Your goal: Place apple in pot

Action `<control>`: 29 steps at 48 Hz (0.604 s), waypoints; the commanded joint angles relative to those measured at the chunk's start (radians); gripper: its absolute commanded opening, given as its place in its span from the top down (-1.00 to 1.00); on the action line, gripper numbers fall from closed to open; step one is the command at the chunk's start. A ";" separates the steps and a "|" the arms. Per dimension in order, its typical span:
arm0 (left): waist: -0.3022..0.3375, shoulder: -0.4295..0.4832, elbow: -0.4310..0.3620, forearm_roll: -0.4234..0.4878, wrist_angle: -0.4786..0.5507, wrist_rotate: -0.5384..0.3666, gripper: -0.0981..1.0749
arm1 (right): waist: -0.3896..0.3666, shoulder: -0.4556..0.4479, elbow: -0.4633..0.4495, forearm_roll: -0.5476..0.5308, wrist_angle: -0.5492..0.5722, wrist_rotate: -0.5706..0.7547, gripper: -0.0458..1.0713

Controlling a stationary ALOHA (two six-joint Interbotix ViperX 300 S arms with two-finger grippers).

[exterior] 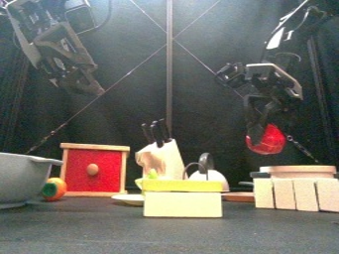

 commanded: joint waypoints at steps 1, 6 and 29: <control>0.003 -0.005 -0.012 -0.002 -0.005 0.000 -0.65 | -0.021 -0.054 0.029 0.015 0.003 0.002 -0.46; 0.003 -0.005 -0.012 0.000 -0.005 0.000 -0.65 | -0.041 -0.080 0.061 0.018 0.003 0.000 -0.46; 0.003 -0.005 -0.005 -0.002 -0.005 0.000 -0.65 | -0.078 -0.123 0.133 -0.002 0.000 -0.002 -0.47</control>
